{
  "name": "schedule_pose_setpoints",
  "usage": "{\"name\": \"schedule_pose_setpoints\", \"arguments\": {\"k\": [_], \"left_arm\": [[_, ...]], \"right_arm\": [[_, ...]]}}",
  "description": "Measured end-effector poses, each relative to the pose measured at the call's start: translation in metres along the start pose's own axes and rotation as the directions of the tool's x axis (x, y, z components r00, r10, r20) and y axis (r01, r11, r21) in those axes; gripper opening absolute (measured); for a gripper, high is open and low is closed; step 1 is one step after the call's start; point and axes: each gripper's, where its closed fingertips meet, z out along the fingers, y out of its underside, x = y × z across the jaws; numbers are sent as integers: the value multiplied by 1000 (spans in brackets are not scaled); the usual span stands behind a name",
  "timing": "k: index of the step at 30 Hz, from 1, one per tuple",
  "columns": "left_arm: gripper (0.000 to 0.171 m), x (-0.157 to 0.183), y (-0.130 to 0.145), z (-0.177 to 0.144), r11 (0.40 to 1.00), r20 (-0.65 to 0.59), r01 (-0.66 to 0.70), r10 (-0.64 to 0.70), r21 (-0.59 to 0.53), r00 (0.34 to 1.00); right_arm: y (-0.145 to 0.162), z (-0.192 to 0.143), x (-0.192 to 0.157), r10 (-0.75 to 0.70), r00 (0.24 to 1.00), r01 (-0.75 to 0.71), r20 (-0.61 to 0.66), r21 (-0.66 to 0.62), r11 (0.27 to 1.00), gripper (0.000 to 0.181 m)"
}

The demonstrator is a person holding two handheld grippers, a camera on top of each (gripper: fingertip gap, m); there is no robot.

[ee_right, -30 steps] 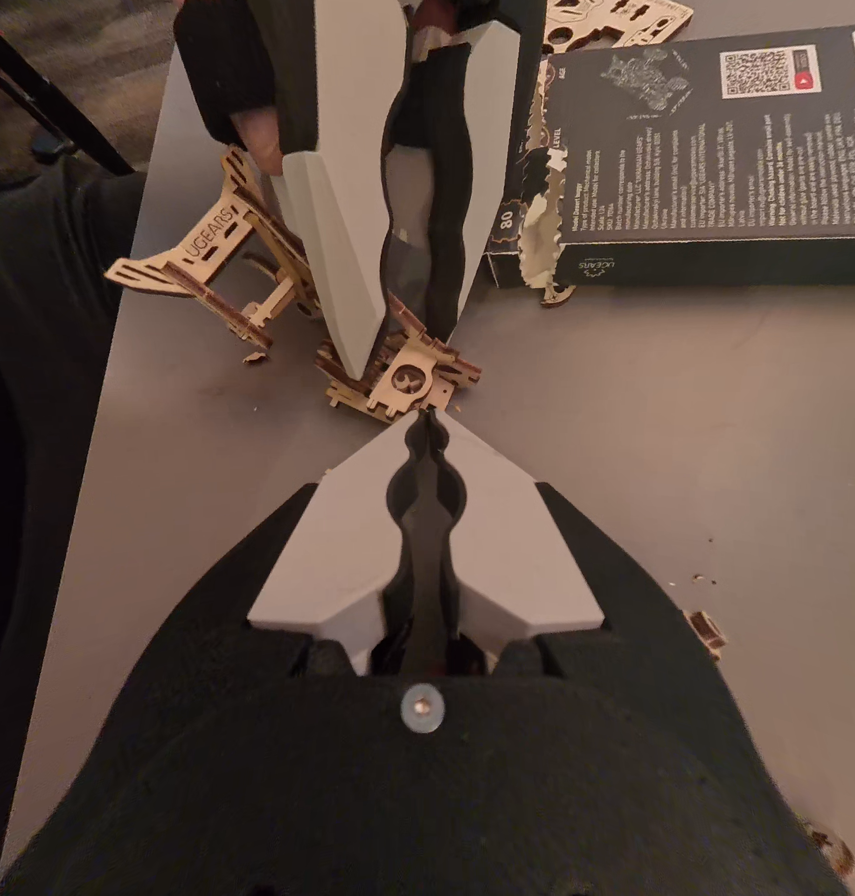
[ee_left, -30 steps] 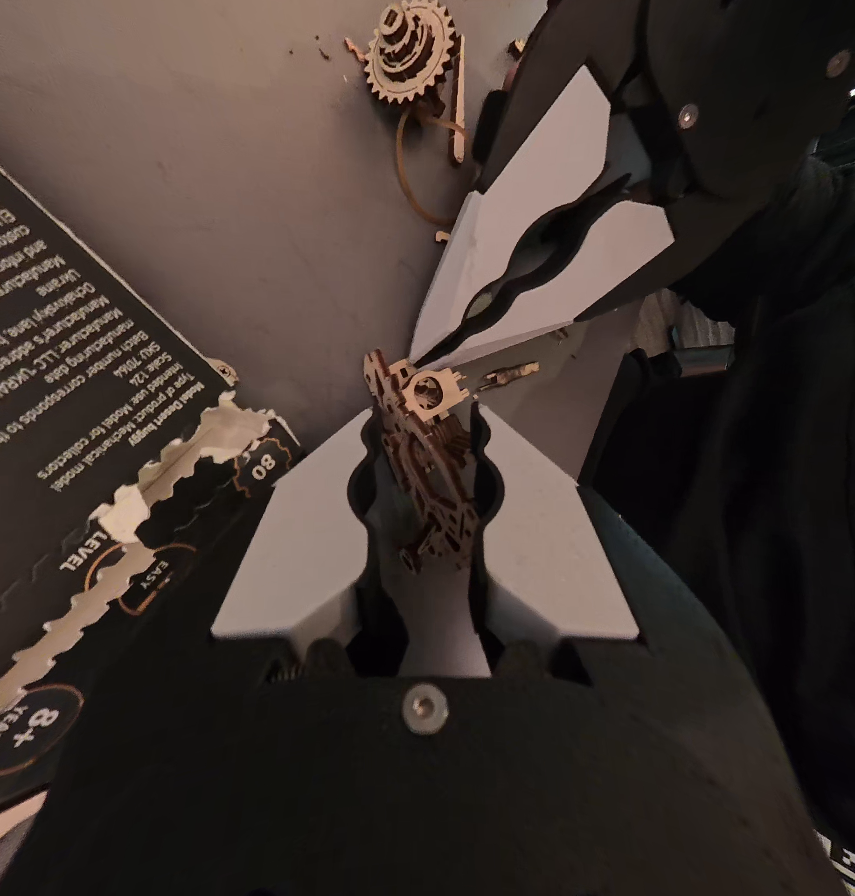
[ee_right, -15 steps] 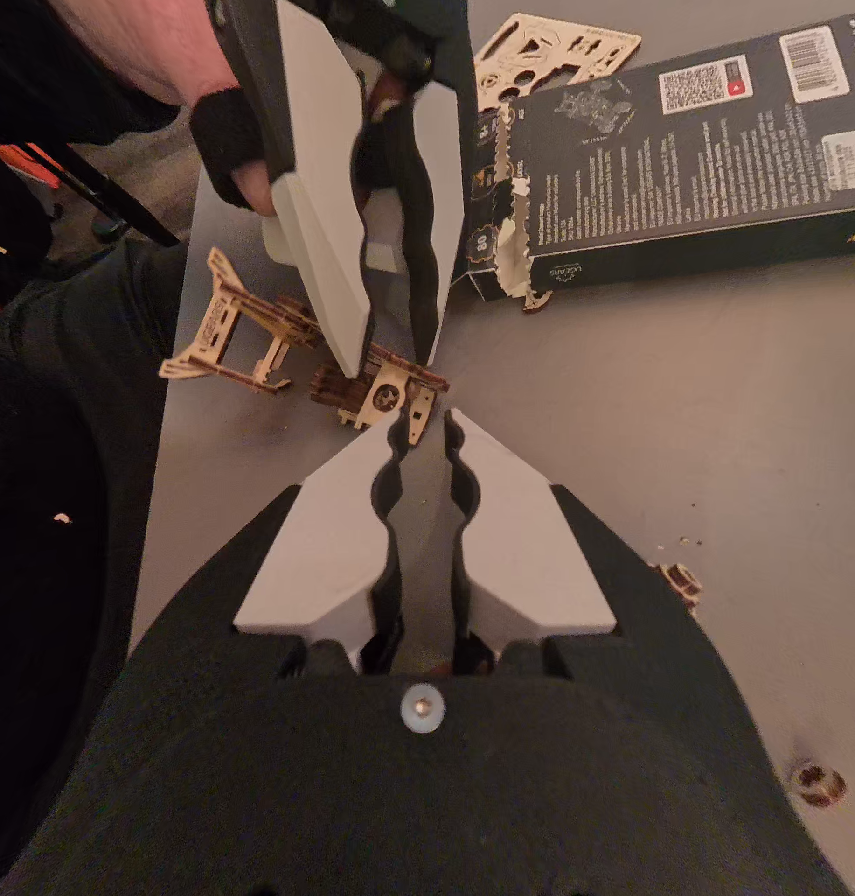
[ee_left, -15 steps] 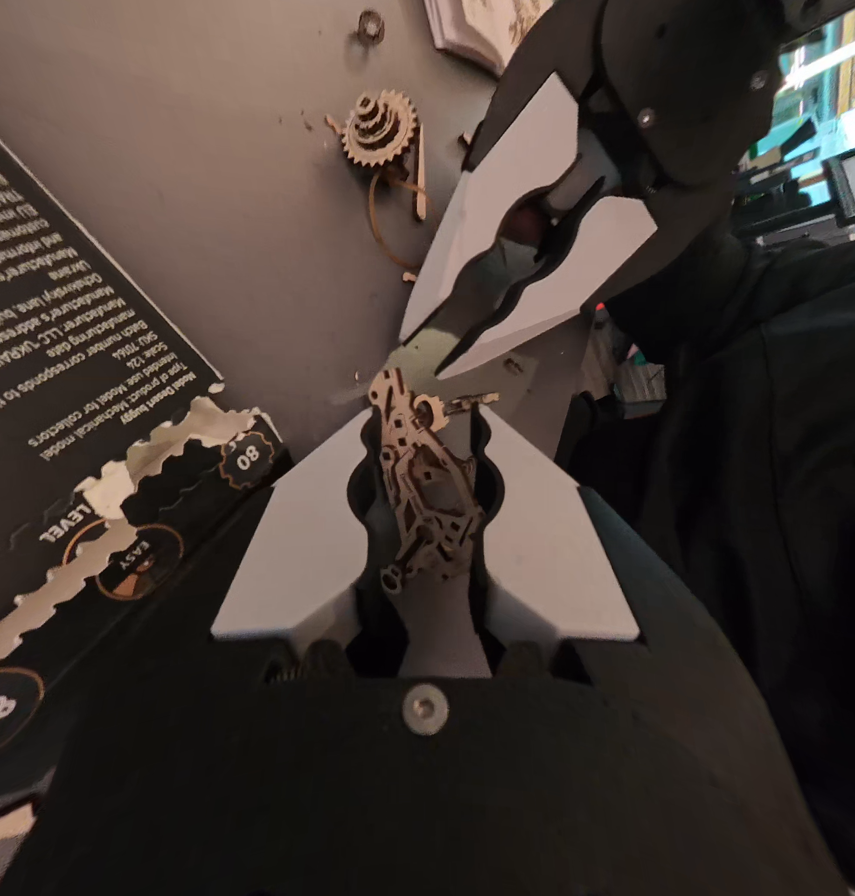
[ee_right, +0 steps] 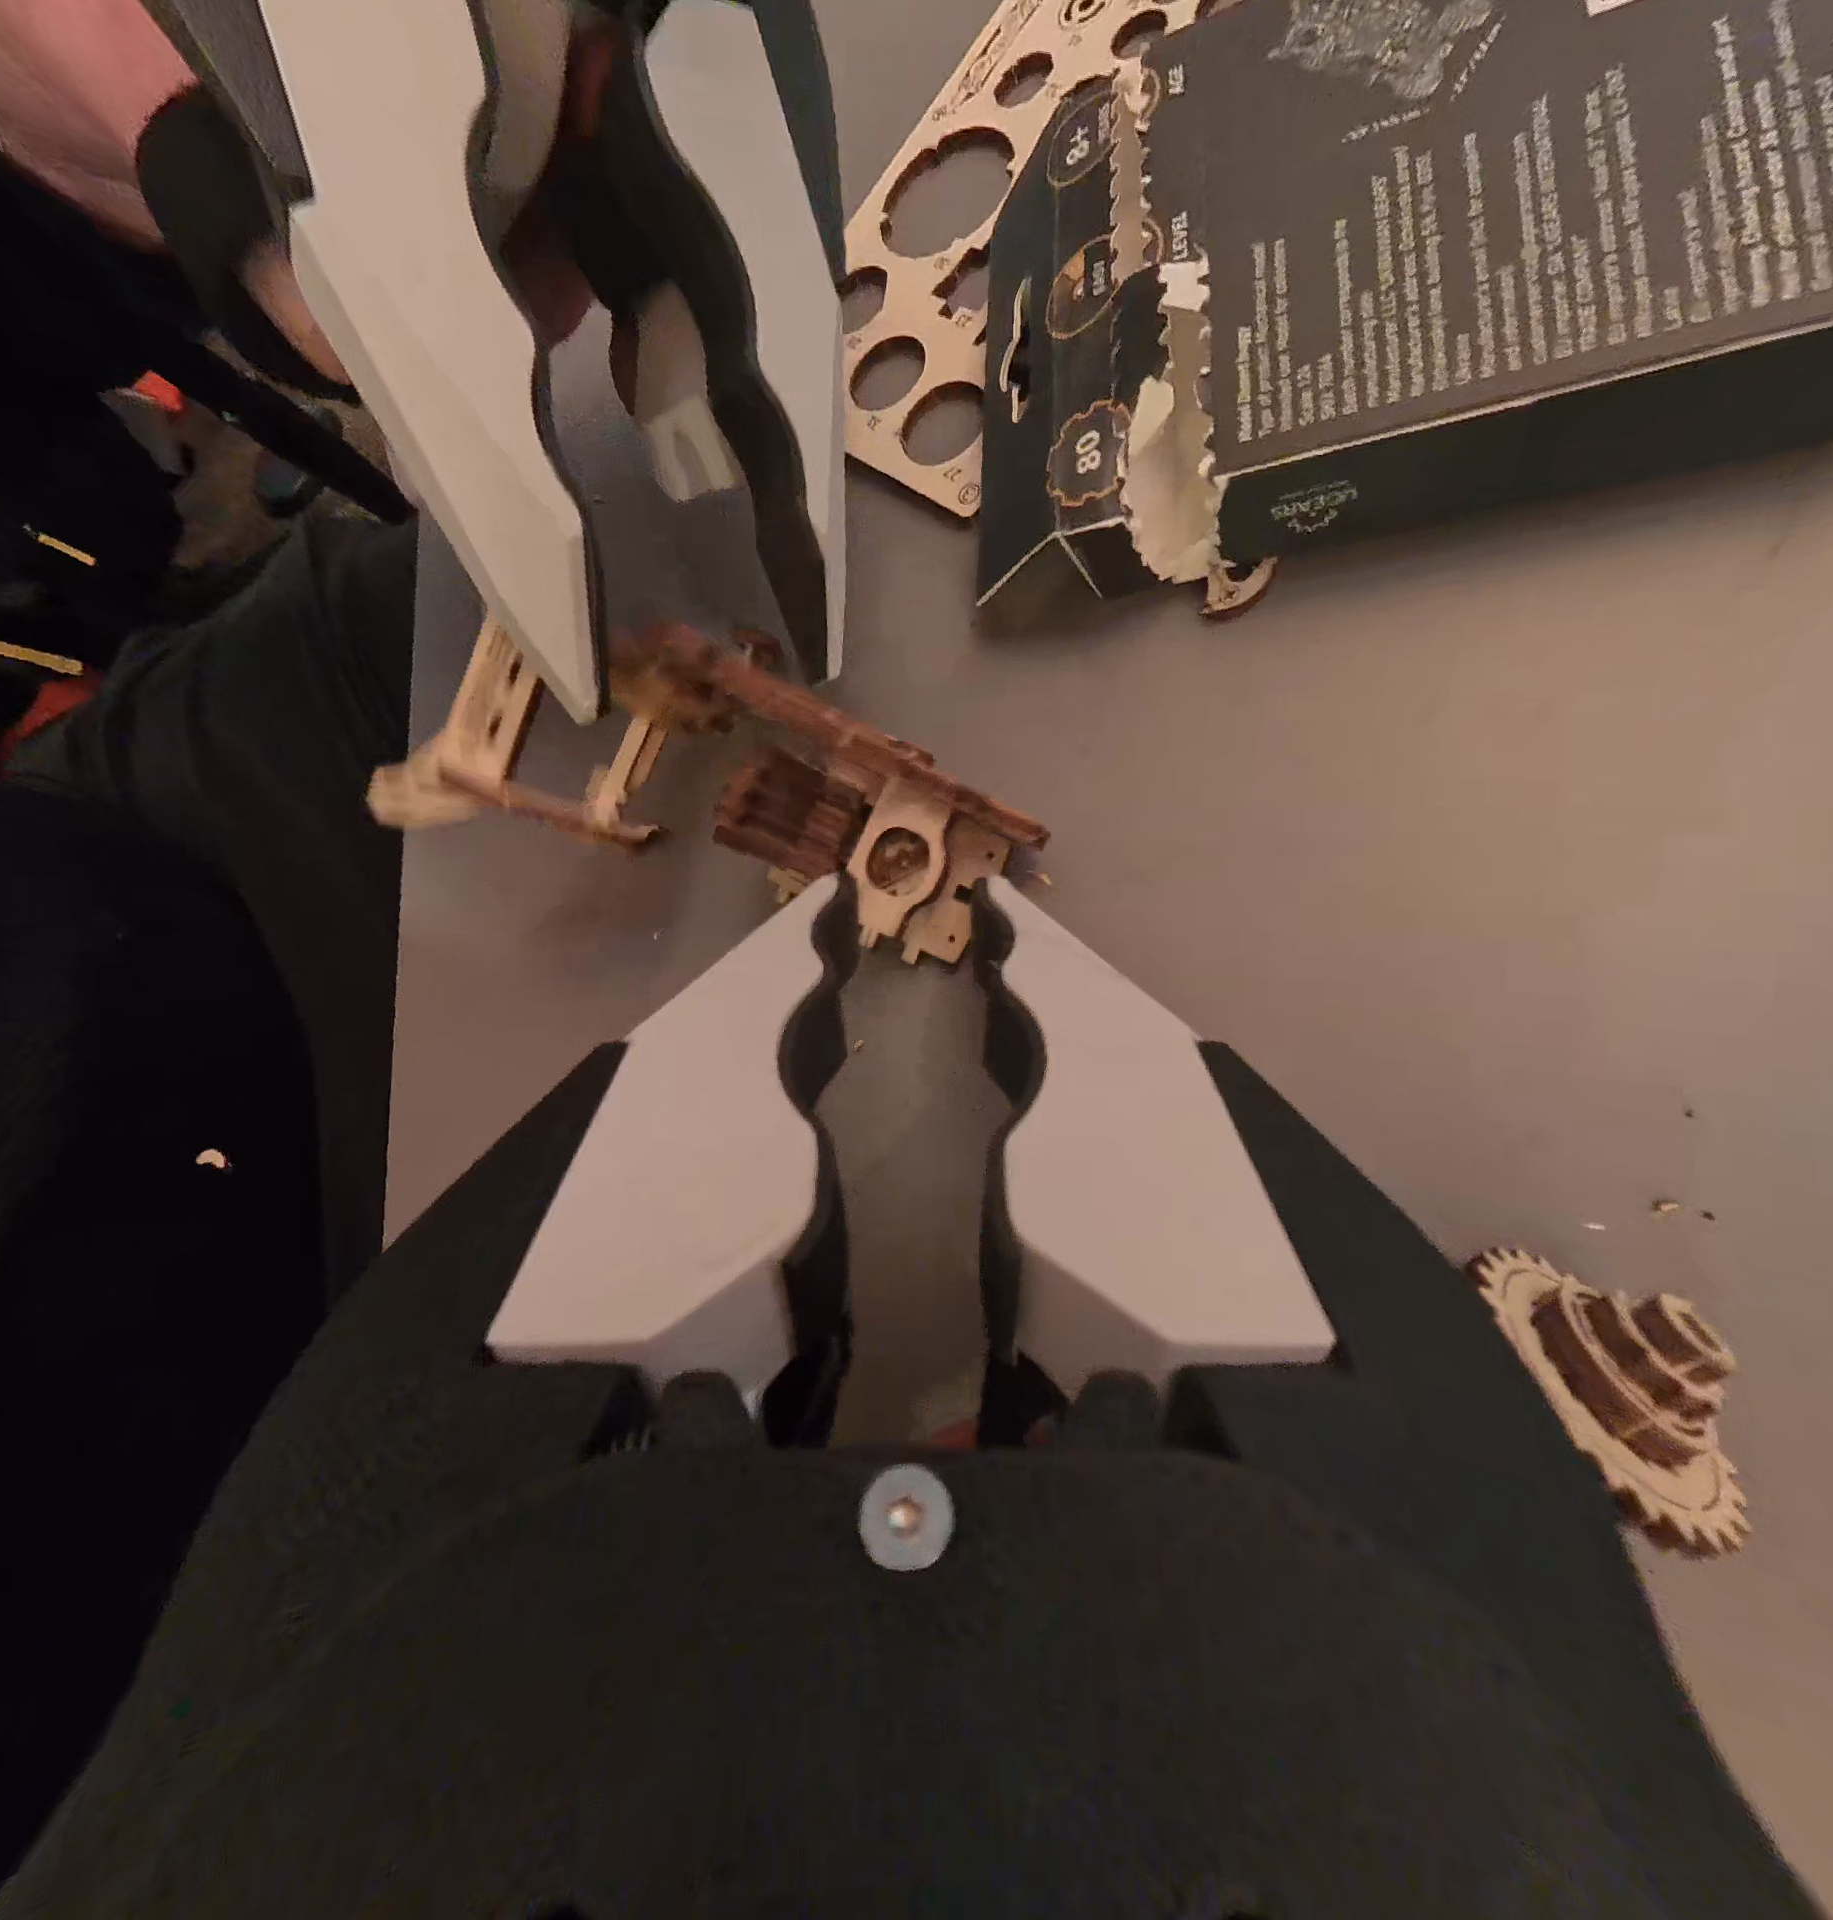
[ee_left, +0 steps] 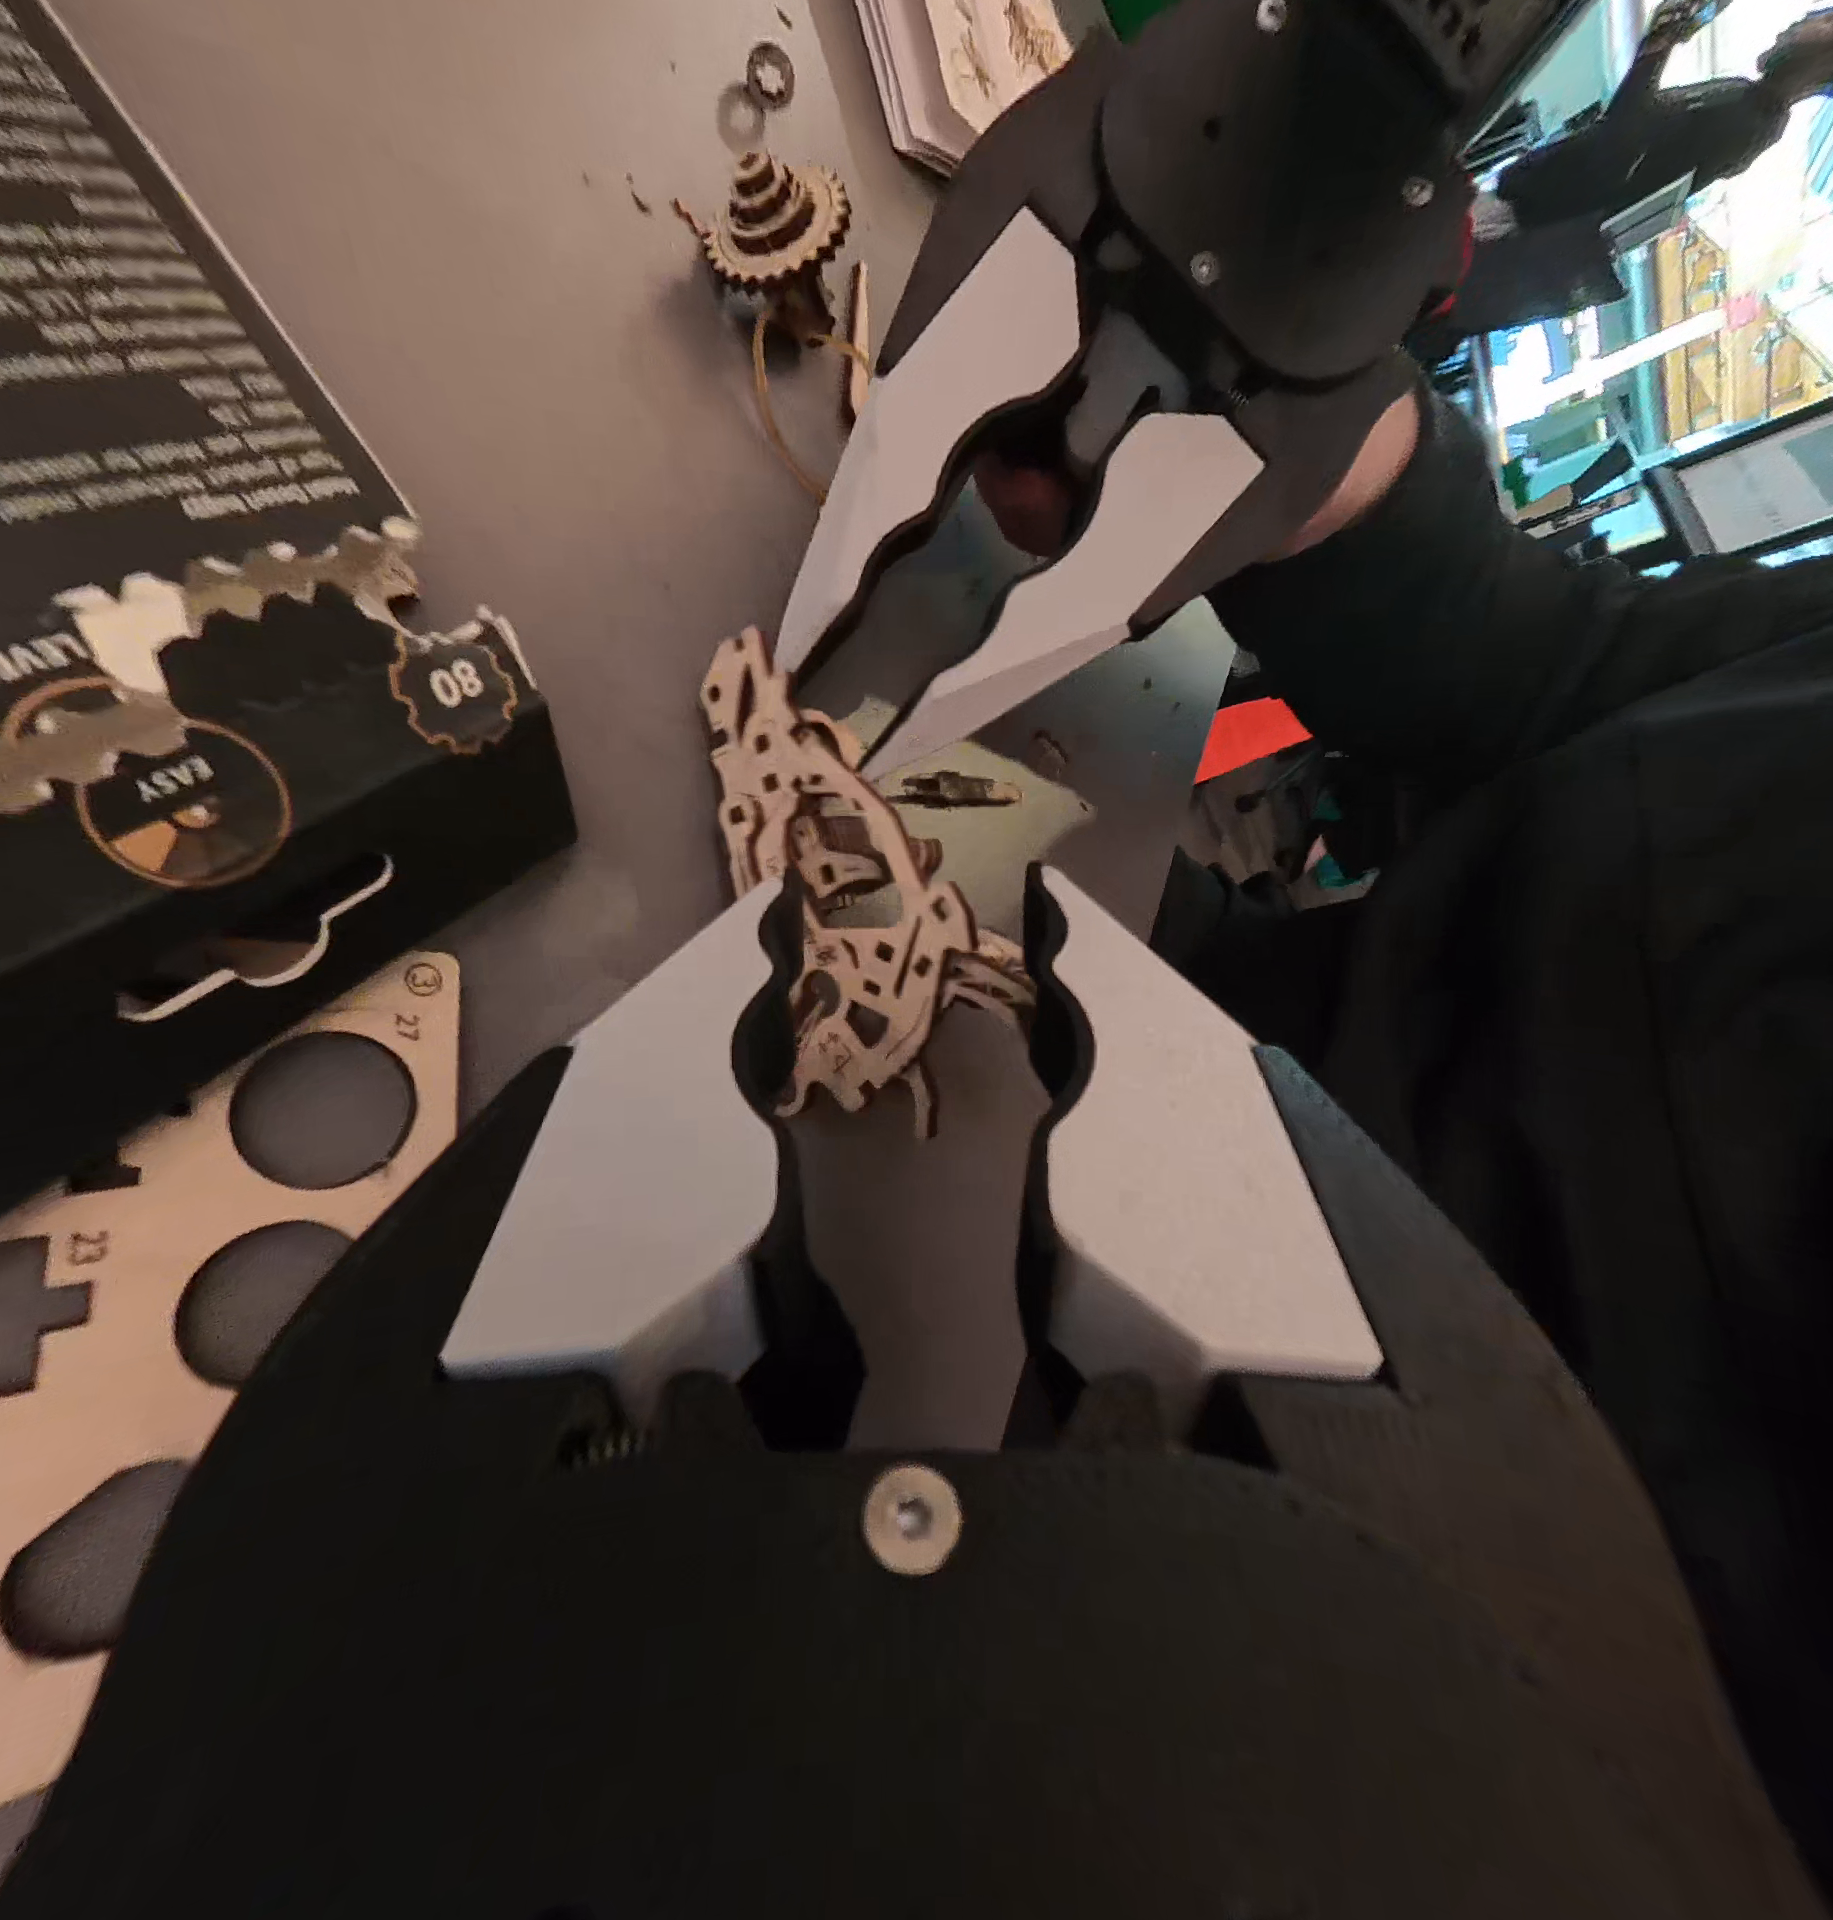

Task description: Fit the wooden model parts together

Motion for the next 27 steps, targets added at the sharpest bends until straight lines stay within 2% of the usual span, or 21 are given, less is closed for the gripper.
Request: {"name": "schedule_pose_setpoints", "arguments": {"k": [3, 13, 17, 20, 23, 25, 27], "left_arm": [[41, 2, 0, 3, 1000, -36, 6, -6, 19, 999], [41, 5, 1, 6, 1000, -39, -21, 22, 14, 999], [47, 7, -9, -11, 995, -53, -22, 27, 98, 998], [51, 13, -14, -28, 985, -35, -61, 68, 160, 997], [55, 18, -10, -41, 977, -6, -90, 93, 192, 996], [59, 23, -5, -47, 968, 13, -124, 124, 218, 992], [70, 31, -2, -52, 956, 10, -151, 153, 251, 988]], "right_arm": [[0, 1, 0, 16, 1000, -16, 9, 8, 1000, 18], [1, 0, 3, 19, 1000, -19, 2, 13, 1000, 22], [-6, -17, 4, 7, 1000, -6, -24, 30, 1000, 28], [-19, -47, 6, -19, 996, 26, -87, 74, 997, 28], [-28, -97, 13, -24, 980, 50, -196, 126, 991, 26], [-22, -133, 18, -23, 961, 60, -277, 129, 990, 20], [-4, -163, 23, -29, 930, 63, -365, 82, 995, 15]]}}
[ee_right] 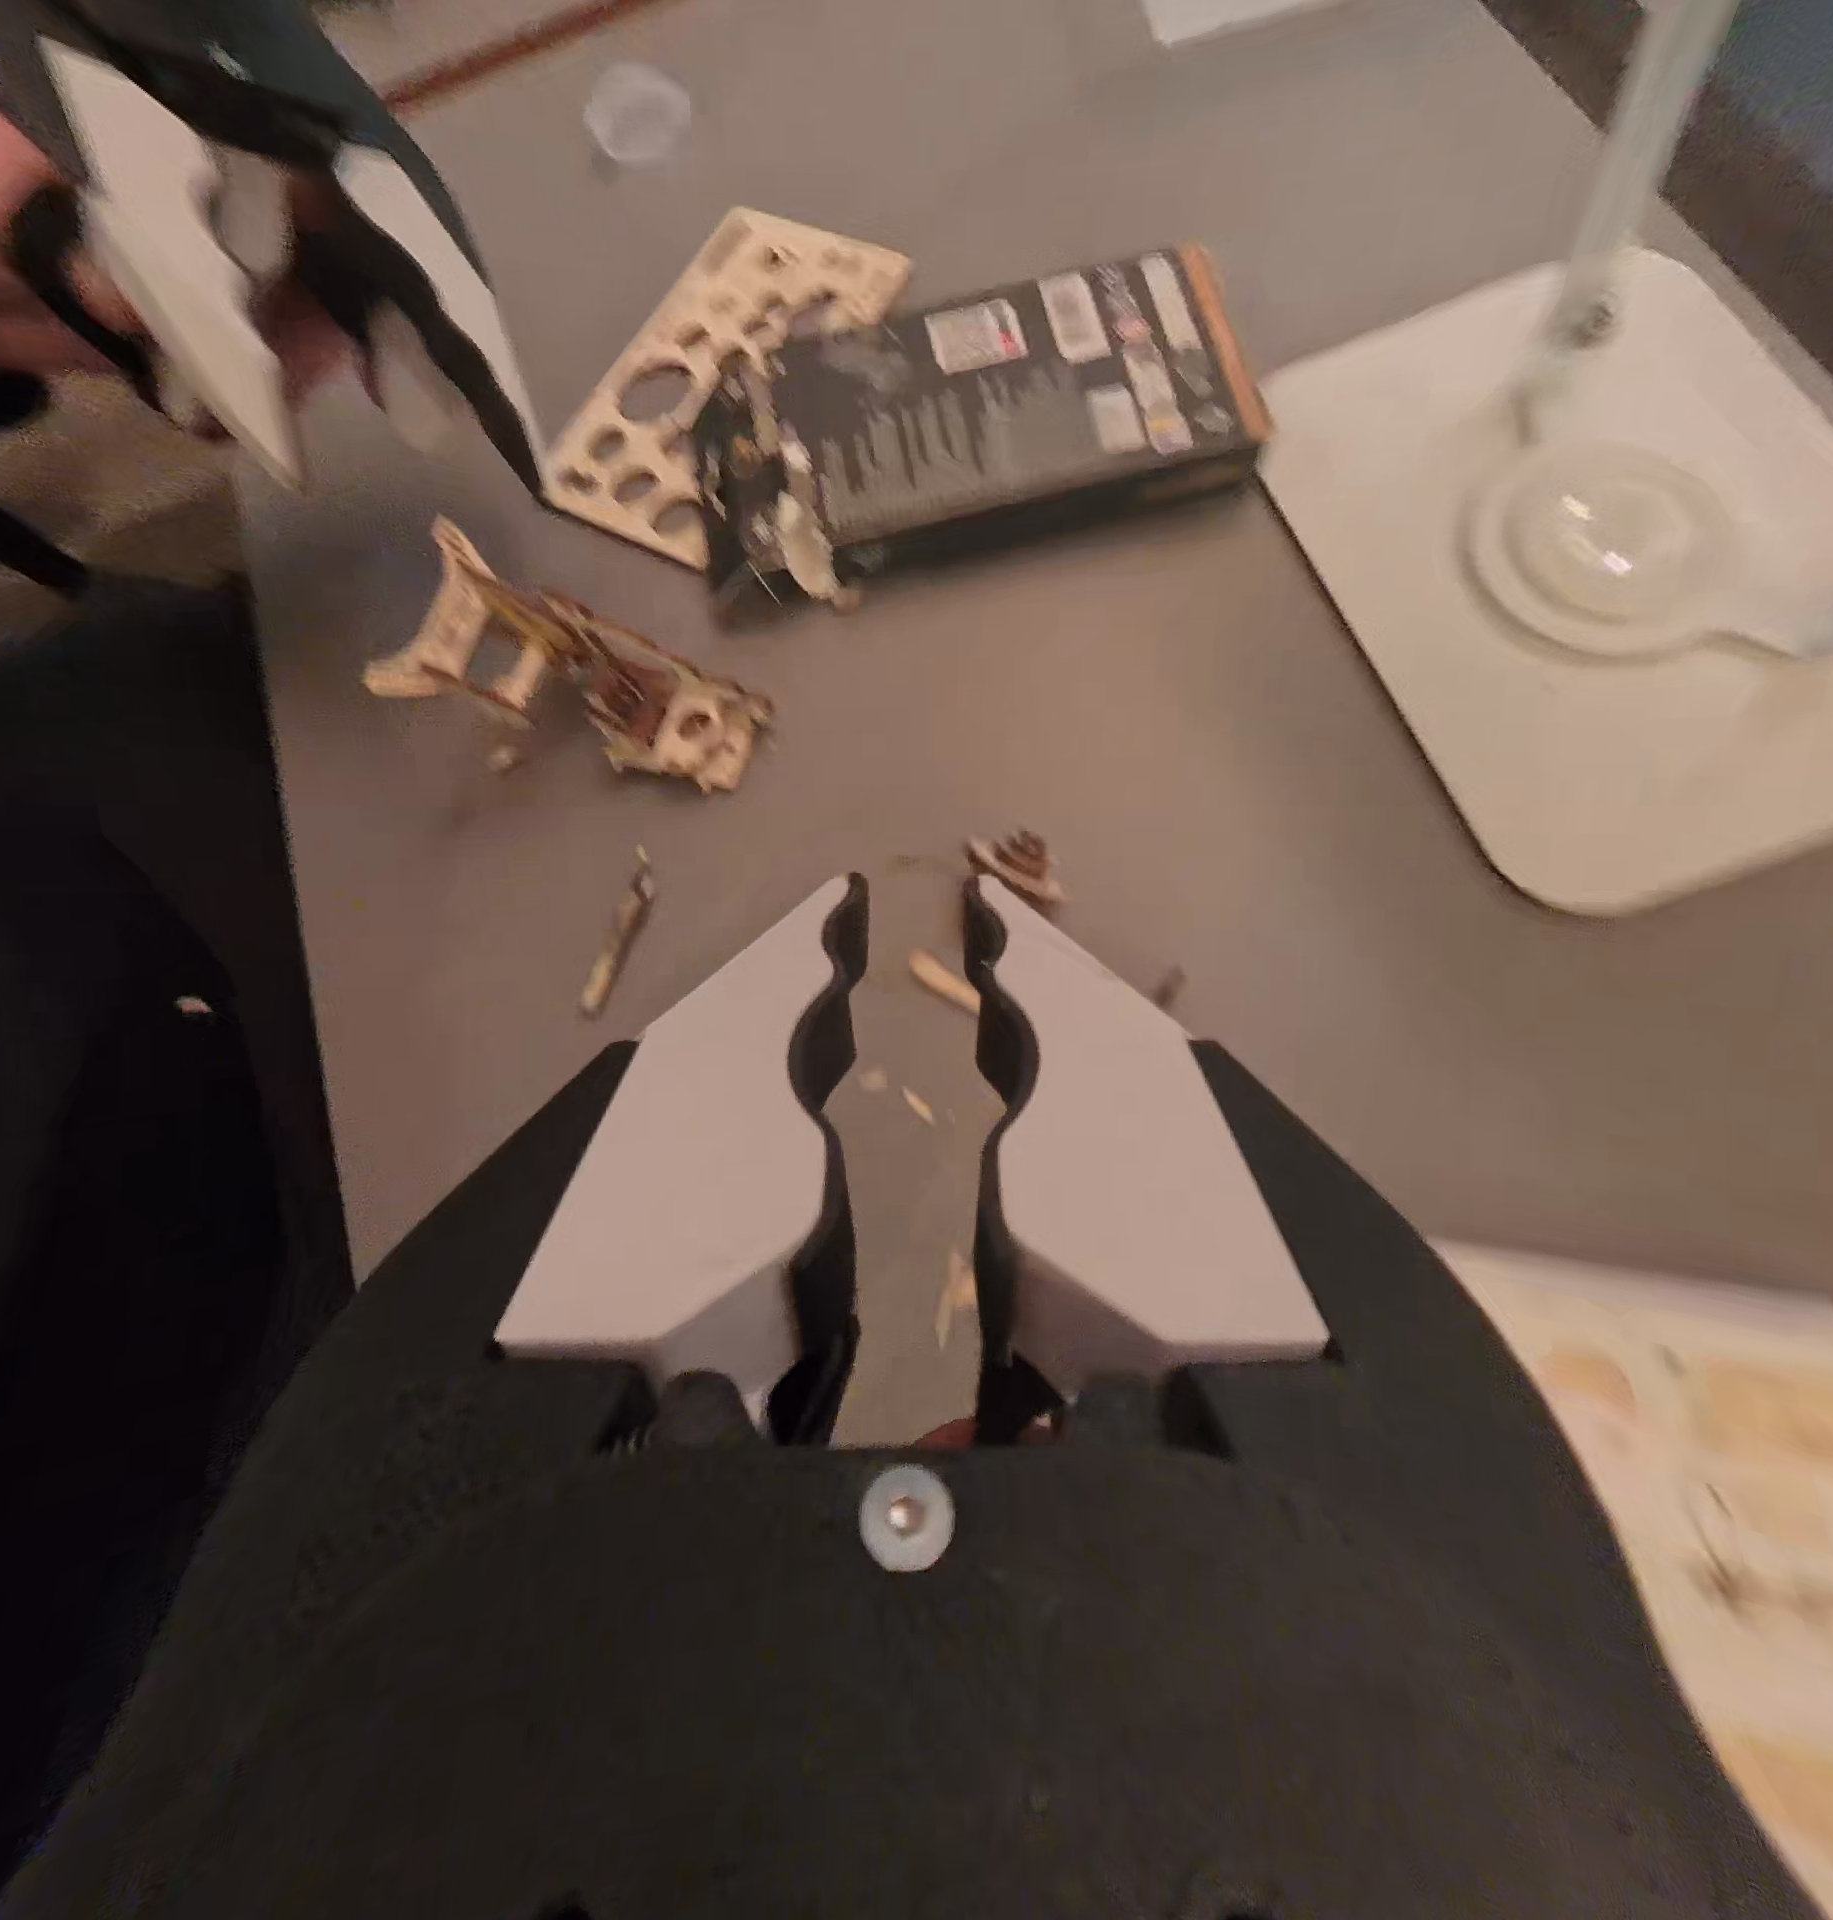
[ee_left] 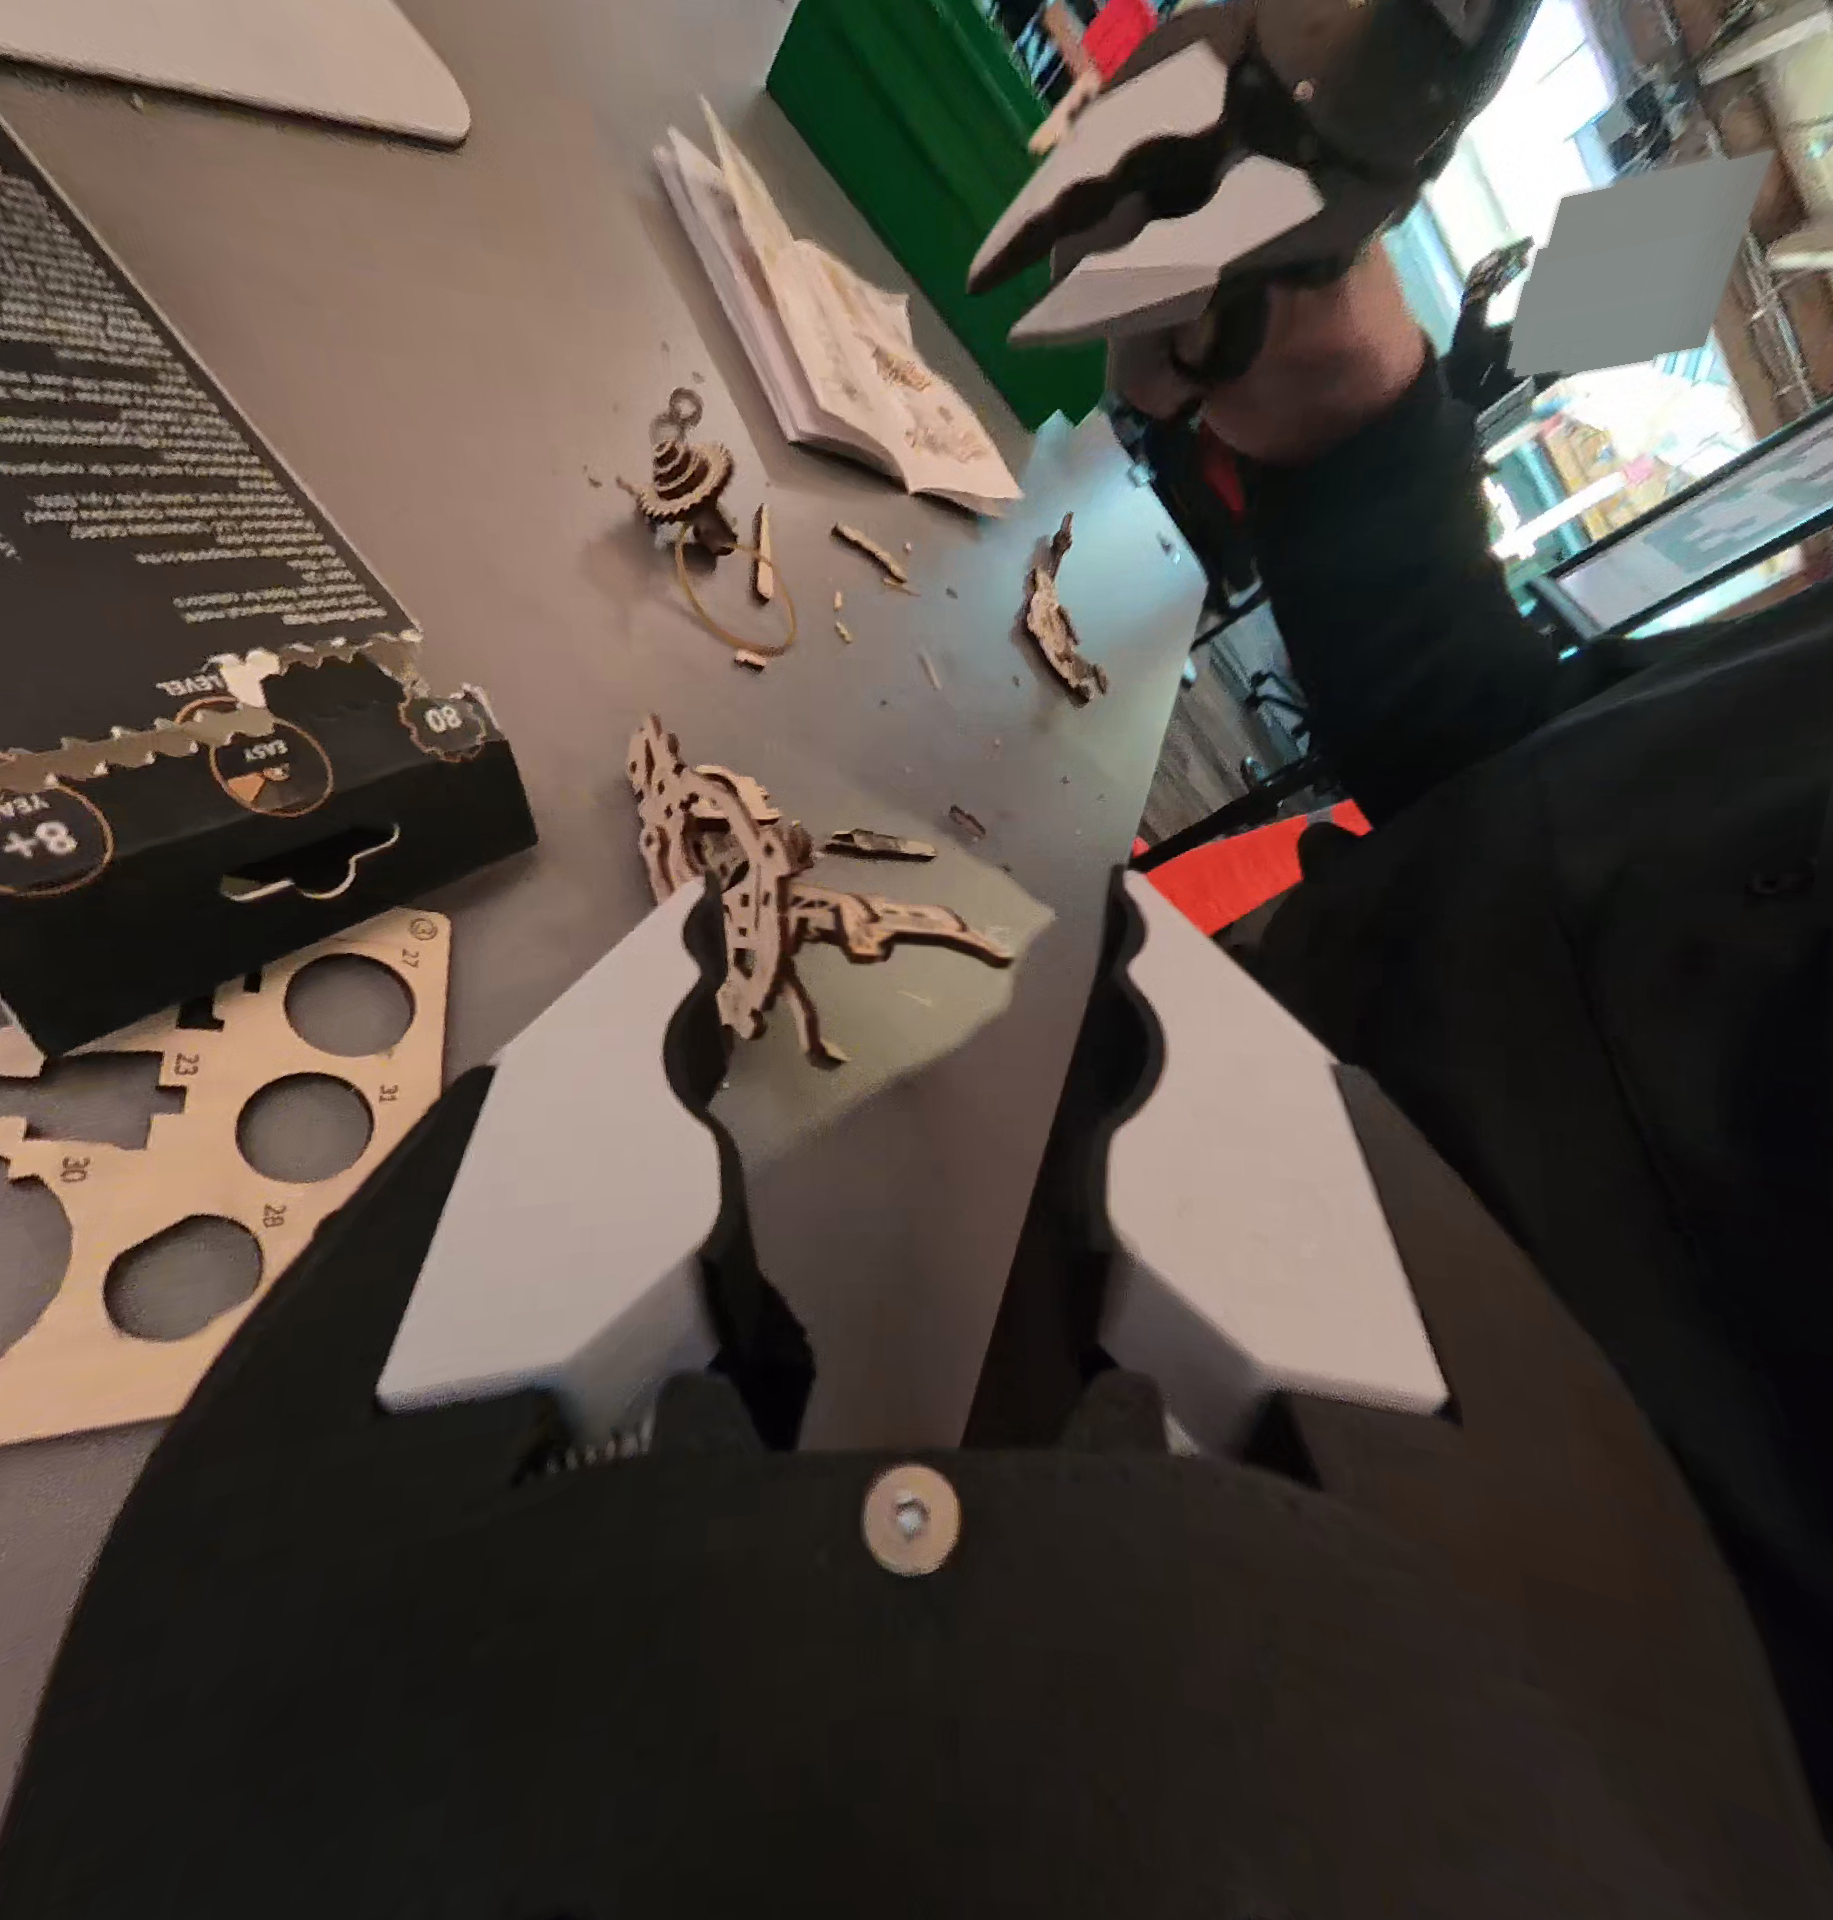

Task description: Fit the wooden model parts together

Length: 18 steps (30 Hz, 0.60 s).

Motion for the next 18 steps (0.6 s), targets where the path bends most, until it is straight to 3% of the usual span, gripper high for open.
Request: {"name": "schedule_pose_setpoints", "arguments": {"k": [2, 7, 12, 14, 18], "left_arm": [[82, 8, -1, -4, 999, -19, -19, 20, 39, 1000], [74, 47, -17, -19, 974, -196, 4, 41, 225, 980], [48, 132, -27, -6, 930, -353, -125, 253, 346, 901], [56, 159, -23, 7, 932, -434, -117, 268, 343, 860], [58, 191, -17, 22, 937, -577, -16, 228, 348, 784]], "right_arm": [[22, -21, 8, -6, 997, 1, -77, -71, 997, 15], [43, -45, -12, -7, 991, -4, -135, -78, 997, 12], [1, -19, -98, 3, 1000, -3, 5, 117, 993, 19], [-14, -5, -118, -11, 1000, 12, -5, 177, 984, 15], [-41, 3, -174, 9, 981, -70, 192, 313, 947, 24]]}}
